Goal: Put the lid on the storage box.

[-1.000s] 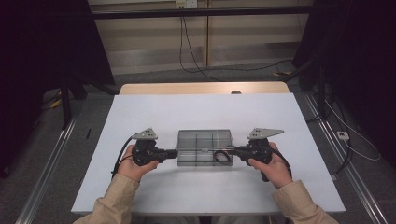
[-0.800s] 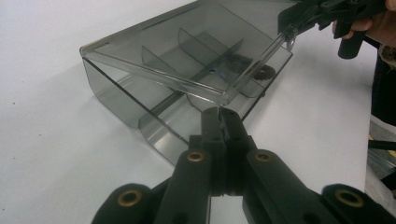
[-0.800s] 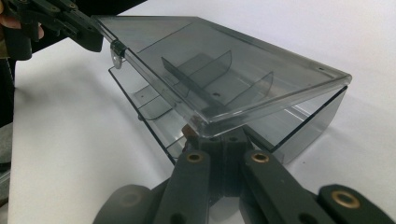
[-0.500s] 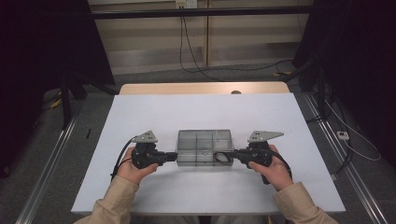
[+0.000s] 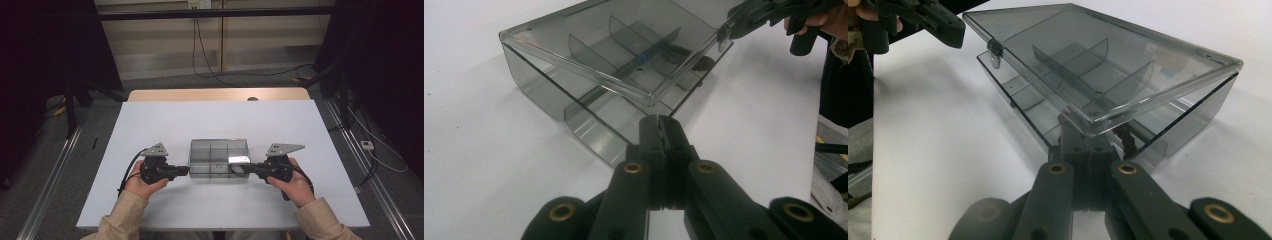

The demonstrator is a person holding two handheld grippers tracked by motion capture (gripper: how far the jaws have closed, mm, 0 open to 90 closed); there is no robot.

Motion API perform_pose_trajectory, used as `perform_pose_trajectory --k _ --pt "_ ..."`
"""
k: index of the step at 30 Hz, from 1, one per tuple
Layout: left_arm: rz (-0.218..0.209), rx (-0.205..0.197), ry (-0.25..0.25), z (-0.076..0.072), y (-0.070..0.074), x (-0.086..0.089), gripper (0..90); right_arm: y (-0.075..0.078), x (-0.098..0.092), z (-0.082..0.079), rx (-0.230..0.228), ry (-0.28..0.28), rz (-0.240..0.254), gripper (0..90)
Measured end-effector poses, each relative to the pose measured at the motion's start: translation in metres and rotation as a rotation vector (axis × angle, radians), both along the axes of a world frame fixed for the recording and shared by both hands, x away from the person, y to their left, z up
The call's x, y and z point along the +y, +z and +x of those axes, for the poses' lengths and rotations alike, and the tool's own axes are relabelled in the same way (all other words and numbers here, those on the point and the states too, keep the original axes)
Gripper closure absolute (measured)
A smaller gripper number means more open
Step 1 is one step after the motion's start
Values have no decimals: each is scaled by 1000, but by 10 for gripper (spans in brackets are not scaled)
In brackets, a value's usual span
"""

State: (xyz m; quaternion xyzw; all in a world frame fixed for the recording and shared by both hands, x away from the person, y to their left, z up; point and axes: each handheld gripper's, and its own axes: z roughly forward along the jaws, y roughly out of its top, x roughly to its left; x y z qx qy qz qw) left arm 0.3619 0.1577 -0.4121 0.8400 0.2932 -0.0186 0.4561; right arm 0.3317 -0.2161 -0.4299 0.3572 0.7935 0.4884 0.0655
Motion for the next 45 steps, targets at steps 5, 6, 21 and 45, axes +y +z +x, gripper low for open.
perform_pose_trajectory --k 5,6,21,45 --pt "6 1 1 -2 -1 1 900 0 -1 -3 -6 0 -5 900" --pt "8 1 1 -2 -2 2 899 1 -2 -4 -8 -2 -6 900" --pt "24 13 -1 -9 -9 5 894 -6 -11 -15 7 -12 -35 900" --pt "1 -31 82 -9 -6 19 334 -7 -26 -24 -42 -101 -48 271"
